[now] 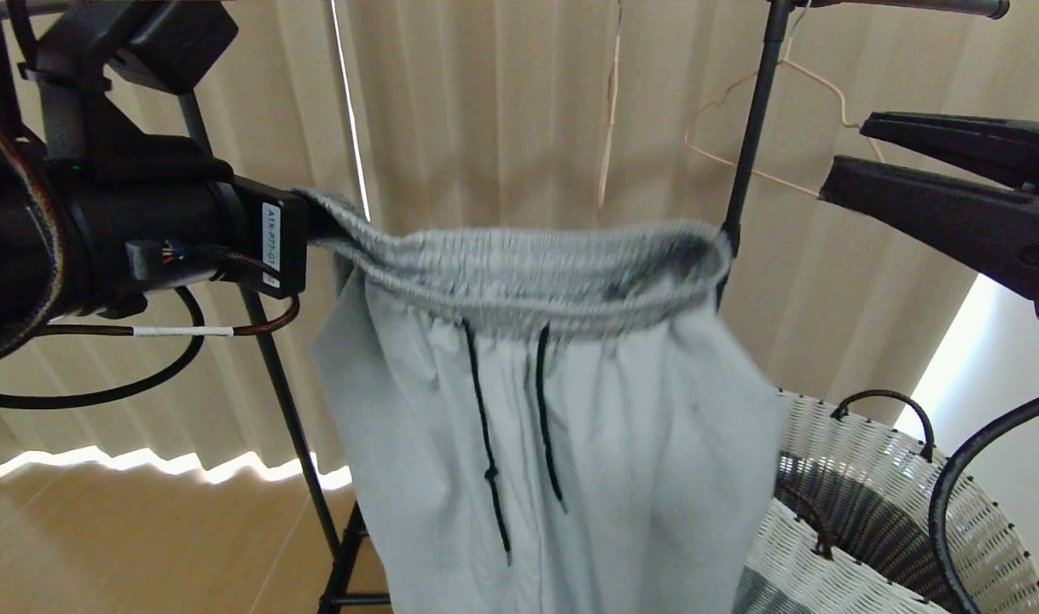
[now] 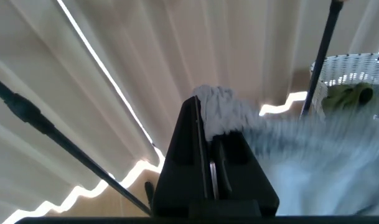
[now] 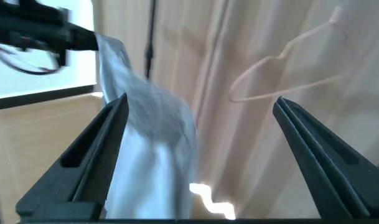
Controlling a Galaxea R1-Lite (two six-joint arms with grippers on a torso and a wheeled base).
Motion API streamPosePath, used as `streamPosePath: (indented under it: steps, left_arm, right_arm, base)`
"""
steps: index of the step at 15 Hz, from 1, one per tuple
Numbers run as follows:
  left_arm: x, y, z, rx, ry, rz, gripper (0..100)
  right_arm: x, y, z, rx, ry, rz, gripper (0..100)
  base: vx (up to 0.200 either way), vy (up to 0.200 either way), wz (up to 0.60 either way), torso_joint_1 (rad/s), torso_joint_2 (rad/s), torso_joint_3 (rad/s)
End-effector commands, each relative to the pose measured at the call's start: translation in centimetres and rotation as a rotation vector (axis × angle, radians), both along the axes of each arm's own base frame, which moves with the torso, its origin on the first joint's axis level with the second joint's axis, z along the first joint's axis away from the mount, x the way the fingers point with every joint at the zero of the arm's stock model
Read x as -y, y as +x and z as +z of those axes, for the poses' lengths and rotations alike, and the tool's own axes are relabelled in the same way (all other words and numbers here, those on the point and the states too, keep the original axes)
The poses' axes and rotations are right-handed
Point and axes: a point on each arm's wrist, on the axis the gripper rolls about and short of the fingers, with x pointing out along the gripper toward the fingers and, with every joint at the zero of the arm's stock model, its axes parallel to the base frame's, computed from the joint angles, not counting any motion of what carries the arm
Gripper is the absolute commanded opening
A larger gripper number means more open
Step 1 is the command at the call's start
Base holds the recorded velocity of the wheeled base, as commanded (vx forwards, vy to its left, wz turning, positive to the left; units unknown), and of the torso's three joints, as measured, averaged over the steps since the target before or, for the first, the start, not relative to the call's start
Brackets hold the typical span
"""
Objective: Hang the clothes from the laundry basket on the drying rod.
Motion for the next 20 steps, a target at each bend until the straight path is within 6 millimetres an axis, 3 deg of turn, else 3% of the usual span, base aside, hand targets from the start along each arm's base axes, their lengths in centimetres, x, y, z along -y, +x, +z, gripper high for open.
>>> streamPosePath:
  steps: [1, 5, 7, 10, 13, 17, 20]
  left_arm:
    - [0.0, -0.1, 0.0, 0.001, -0.003, -0.002, 0]
    - [-0.1, -0.2, 0.1, 0.003, -0.004, -0.001, 0]
    - [-1.0, -1.6, 0.1, 0.014, -0.013, -0.002, 0]
    - [-2.5, -3.8, -0.2, 0.028, -0.023, -0.002, 0]
    - [-5.2, -7.2, -2.7, 0.008, -0.026, 0.028, 0]
    - [-6.6, -9.2, -5.6, -0.057, -0.074, 0.063, 0]
    - [-7.5, -10.0, -6.8, -0.070, -0.076, 0.098, 0]
  right_arm:
    - [-0.1, 0.0, -0.1, 0.003, -0.001, 0.017, 100]
    - [0.1, 0.2, -0.7, 0.019, 0.004, 0.006, 100]
    - [2.5, 1.2, -1.5, -0.042, -0.048, -0.181, 100]
    - [5.0, 0.6, -2.4, -0.104, -0.149, -0.328, 100]
    - [7.9, -0.2, -3.1, -0.103, -0.200, -0.551, 100]
    - [8.6, -0.7, -4.5, -0.123, -0.232, -0.609, 100]
    - [8.6, -0.6, -4.9, -0.066, -0.213, -0.630, 100]
  base:
    - [0.000, 0.000, 0.00, 0.000, 0.00, 0.000]
    - [0.000, 0.000, 0.00, 0.000, 0.00, 0.000]
    - [0.000, 0.000, 0.00, 0.000, 0.00, 0.000]
    - [0.000, 0.000, 0.00, 0.000, 0.00, 0.000]
    - [0.000, 0.000, 0.00, 0.000, 0.00, 0.000]
    - [0.000, 0.000, 0.00, 0.000, 0.00, 0.000]
    - [0.000, 0.000, 0.00, 0.000, 0.00, 0.000]
